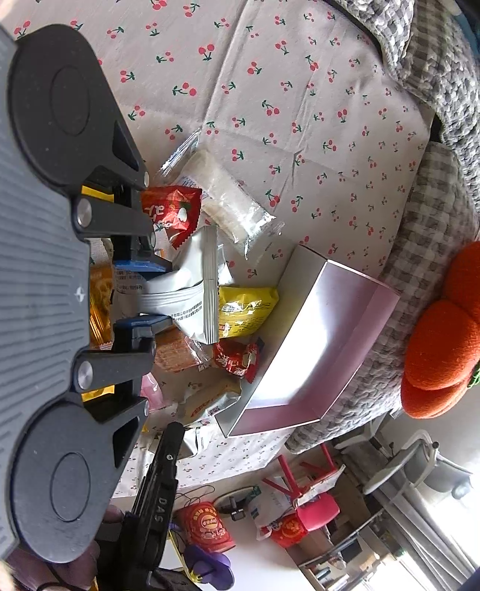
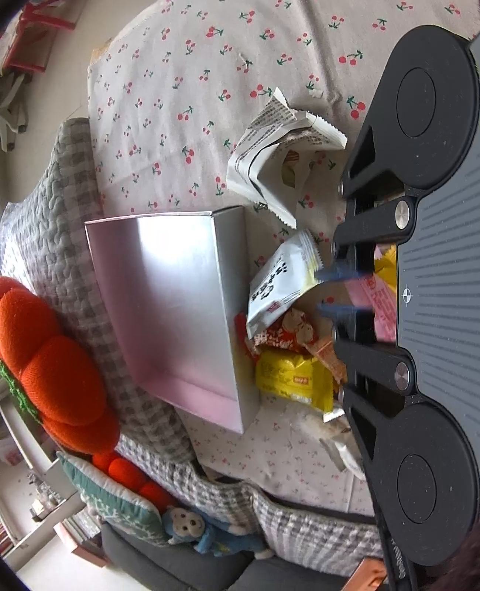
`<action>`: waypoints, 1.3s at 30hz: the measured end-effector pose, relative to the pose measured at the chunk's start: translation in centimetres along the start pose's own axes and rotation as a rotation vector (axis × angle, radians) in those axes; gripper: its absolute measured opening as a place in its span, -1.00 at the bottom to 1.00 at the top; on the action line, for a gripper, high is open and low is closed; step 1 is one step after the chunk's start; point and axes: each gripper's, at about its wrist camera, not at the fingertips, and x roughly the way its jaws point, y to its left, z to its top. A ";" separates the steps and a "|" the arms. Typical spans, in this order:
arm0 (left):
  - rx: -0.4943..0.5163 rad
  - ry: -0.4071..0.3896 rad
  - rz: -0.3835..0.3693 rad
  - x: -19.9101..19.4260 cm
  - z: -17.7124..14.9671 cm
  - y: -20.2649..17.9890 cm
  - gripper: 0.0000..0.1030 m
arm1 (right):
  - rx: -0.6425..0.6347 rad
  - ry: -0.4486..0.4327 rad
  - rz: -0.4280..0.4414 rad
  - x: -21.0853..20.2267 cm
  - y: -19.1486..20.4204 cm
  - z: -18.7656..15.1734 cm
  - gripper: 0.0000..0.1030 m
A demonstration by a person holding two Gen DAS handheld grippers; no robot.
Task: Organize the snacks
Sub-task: 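Lift the white-silver packet with the left tool while the right tool carries its packet to the box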
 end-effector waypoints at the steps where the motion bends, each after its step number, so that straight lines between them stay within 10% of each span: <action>1: 0.001 -0.001 0.000 0.0 0.0 0.0 -0.59 | -0.001 -0.005 0.005 -0.1 0.0 0.1 -0.34; 7: 0.003 0.000 -0.001 0.1 0.1 -0.1 -0.59 | -0.046 -0.037 0.012 0.3 0.5 0.9 0.09; 16: 0.002 0.009 0.008 0.9 0.1 -0.4 -0.59 | -0.148 -0.041 -0.062 4.5 0.5 1.4 0.08; 21: 0.022 0.009 0.020 1.3 0.1 -0.6 -0.59 | -0.191 -0.087 -0.111 4.5 1.1 1.3 -0.67; 39: 0.019 -0.082 -0.001 0.0 2.6 -1.0 -0.59 | -0.128 -0.169 0.003 -1.0 2.5 2.3 -0.79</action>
